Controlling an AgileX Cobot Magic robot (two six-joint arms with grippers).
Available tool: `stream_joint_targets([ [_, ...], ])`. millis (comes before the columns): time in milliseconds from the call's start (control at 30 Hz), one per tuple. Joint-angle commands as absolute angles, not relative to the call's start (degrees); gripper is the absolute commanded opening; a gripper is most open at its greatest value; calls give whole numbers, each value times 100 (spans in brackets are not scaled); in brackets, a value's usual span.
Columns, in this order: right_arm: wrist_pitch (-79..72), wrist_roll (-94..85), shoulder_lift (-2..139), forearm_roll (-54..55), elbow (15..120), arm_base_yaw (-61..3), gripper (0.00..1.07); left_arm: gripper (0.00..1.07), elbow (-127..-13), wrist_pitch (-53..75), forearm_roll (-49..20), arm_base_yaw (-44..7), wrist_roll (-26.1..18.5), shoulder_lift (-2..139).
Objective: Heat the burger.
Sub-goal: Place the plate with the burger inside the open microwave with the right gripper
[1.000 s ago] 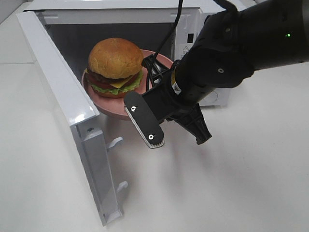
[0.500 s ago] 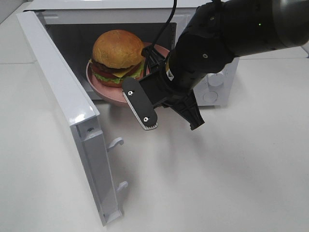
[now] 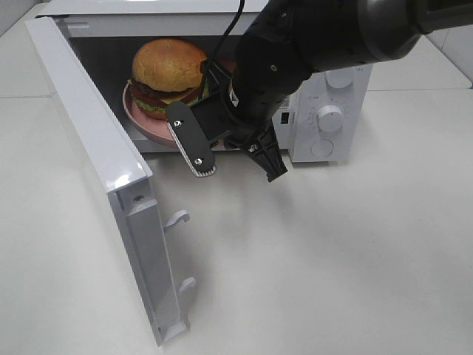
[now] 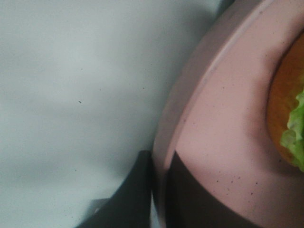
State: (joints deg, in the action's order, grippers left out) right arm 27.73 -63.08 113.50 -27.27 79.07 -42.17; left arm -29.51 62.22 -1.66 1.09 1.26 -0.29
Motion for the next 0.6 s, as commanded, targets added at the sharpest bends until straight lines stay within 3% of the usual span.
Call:
stream_joint_targets([
  [33, 2613, -6308, 11385, -2773, 8165, -4188, 0, 102, -2951, 6136, -160, 115, 115, -126],
  [600, 3277, -6515, 12439, -2384, 9826, -4188, 1, 102, -2951, 6136, -160, 115, 115, -126],
])
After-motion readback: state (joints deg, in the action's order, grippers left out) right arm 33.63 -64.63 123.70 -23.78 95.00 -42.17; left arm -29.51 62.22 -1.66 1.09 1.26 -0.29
